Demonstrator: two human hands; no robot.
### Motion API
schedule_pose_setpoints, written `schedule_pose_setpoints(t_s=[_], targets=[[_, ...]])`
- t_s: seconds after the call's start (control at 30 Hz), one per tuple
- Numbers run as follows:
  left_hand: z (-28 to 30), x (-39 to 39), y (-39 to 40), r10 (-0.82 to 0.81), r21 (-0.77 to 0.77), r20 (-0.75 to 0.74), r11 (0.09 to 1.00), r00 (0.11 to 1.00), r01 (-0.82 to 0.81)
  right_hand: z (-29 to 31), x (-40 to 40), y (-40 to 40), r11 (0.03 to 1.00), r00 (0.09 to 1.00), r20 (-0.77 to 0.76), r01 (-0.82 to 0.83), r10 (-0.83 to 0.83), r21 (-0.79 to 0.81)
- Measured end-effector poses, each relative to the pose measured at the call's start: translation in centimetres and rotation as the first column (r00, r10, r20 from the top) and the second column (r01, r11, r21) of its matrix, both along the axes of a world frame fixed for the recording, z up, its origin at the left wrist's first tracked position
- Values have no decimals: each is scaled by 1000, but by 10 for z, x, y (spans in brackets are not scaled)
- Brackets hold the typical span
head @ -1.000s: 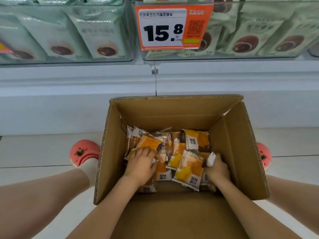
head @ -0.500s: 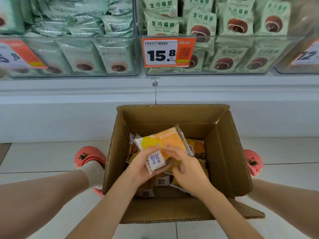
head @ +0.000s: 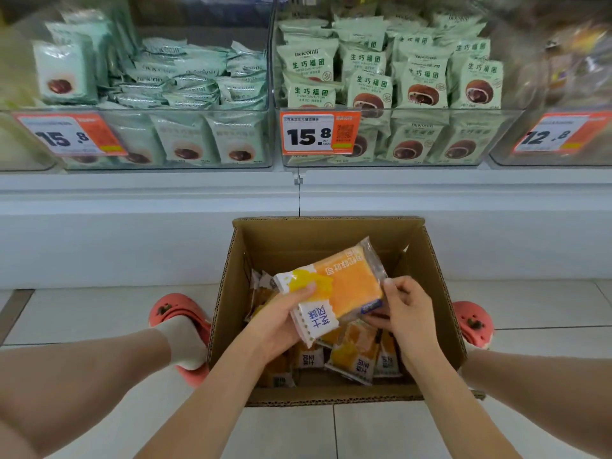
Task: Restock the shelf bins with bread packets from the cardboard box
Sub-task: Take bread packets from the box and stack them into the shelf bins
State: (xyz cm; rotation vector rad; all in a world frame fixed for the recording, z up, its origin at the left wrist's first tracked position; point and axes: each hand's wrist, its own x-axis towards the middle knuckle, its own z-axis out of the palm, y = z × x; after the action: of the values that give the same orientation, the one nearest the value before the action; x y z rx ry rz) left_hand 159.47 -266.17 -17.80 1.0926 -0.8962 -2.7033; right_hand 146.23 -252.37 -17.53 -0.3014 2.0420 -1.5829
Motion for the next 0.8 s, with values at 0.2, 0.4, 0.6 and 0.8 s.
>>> schedule_pose_setpoints(t_s=[0.2,0.4,0.6,0.8], targets=[[14,6,-25,-246,-203,-58,952,968,230,50,-22,-4,983,969,-186,-178,166,-50],[47,-17,-13,-327,-464,64,827,943,318,96,-28,-30,946,899,-316,-323,304,-8],[70,-24,-13,-1,-323,-201,944,980,-66,114,-27,-17,930,930,-50,-367,365,-32],[120,-49,-22,76,-211,-469,958,880,-196,143,-21,-24,936,960,84,-239,268,-259]])
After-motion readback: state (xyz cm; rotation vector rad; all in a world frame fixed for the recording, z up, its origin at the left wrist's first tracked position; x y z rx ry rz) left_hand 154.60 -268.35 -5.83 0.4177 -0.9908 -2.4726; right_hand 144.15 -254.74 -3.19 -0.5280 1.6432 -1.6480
